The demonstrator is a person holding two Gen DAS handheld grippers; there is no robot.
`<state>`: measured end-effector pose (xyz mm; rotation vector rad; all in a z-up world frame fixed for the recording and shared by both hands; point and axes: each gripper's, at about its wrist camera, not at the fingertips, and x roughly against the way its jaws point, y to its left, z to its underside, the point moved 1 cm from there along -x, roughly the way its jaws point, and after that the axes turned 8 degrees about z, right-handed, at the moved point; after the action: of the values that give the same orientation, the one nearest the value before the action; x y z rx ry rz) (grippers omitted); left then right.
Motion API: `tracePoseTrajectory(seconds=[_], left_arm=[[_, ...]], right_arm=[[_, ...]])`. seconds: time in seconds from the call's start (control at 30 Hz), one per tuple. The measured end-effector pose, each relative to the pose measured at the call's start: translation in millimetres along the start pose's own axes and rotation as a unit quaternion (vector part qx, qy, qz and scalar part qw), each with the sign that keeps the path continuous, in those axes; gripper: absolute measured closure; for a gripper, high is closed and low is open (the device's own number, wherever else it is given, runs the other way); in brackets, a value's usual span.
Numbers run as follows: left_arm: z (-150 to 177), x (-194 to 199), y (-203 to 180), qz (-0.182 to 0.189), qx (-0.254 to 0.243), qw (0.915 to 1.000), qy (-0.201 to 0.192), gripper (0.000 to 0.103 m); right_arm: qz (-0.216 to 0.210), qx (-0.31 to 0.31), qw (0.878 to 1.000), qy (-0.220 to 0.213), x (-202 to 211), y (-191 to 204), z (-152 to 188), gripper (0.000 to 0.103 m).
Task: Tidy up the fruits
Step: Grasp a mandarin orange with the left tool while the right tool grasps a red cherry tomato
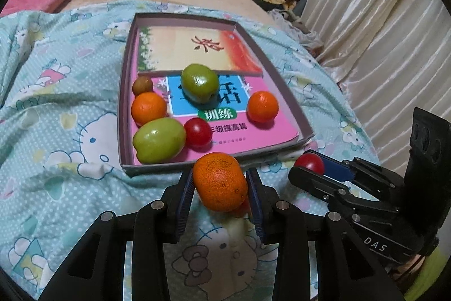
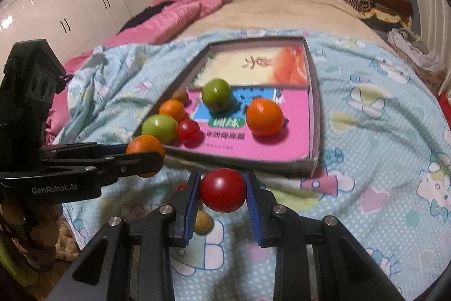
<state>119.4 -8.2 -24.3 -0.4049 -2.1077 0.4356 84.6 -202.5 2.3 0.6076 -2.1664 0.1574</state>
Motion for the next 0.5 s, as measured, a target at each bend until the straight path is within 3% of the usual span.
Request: tracePoseTrajectory(seconds=[0.5], left_arm=[[-15,3,-22,-0.017,-0.027,0.9991,-0.027,0.065]], right_arm=[[0.014,-0.019,0.998,-0.061,12,-11,-17,0.071]])
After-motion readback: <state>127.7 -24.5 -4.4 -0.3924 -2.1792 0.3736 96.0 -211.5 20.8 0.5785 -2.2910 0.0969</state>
